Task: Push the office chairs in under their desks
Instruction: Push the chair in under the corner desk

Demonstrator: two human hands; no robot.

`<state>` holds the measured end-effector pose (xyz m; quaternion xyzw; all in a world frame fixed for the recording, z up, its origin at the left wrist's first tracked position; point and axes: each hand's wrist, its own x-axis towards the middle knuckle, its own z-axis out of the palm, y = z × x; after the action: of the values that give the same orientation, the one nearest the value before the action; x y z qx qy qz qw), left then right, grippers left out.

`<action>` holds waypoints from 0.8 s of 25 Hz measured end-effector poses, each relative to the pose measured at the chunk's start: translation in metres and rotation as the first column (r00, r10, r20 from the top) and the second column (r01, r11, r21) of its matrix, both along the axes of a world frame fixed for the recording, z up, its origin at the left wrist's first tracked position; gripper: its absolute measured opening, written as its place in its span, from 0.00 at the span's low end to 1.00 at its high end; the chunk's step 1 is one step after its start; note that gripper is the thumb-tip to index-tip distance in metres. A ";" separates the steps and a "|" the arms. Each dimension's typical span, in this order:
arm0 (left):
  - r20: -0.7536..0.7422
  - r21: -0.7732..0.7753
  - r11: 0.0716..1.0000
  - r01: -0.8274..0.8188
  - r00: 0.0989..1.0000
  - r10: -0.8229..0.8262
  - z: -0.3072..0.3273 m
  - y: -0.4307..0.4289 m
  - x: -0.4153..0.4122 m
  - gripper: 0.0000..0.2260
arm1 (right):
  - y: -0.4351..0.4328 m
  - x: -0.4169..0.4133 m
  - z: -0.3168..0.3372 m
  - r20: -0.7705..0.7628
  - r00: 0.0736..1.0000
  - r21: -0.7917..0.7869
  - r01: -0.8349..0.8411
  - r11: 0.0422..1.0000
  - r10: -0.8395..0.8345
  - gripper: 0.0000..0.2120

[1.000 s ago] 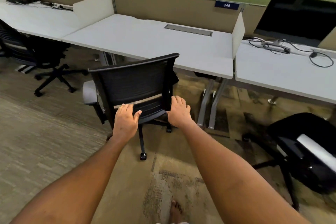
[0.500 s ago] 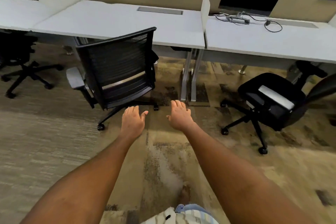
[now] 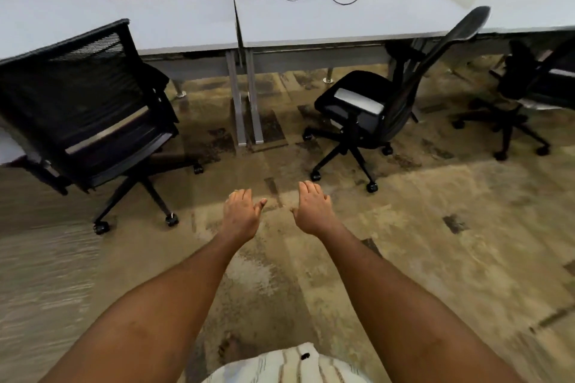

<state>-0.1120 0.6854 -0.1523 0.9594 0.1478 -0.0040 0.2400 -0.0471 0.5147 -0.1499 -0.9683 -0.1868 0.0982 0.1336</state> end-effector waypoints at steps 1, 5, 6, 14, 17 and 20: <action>-0.002 0.010 1.000 0.028 1.000 -0.028 -0.002 -0.029 0.000 0.23 | -0.030 -0.003 -0.002 0.000 1.000 0.002 0.021 1.000 -0.021 0.32; -0.006 0.030 0.993 0.114 0.993 -0.114 -0.006 -0.140 0.002 0.25 | -0.145 -0.016 0.003 -0.010 0.998 -0.028 0.066 0.997 -0.066 0.33; -0.012 0.031 0.990 0.141 0.990 -0.141 -0.007 -0.171 0.005 0.26 | -0.177 -0.018 0.003 0.002 0.995 -0.031 0.095 0.995 -0.095 0.32; -0.011 0.025 0.930 0.367 0.930 -0.367 0.001 -0.383 0.066 0.27 | -0.389 -0.002 0.020 0.025 0.937 -0.001 0.348 0.937 -0.348 0.32; -0.023 0.054 0.886 0.461 0.887 -0.461 0.000 -0.456 0.106 0.27 | -0.458 0.021 0.013 0.027 0.896 -0.009 0.443 0.897 -0.442 0.33; -0.024 0.057 0.848 0.528 0.849 -0.527 -0.003 -0.525 0.155 0.27 | -0.520 0.056 0.011 0.043 0.858 -0.020 0.513 0.858 -0.512 0.33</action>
<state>0.0435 0.1603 -0.1551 0.9701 -0.1201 -0.0687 0.1995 0.0090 -0.0056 -0.1394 -0.9867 0.0767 0.0443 0.1367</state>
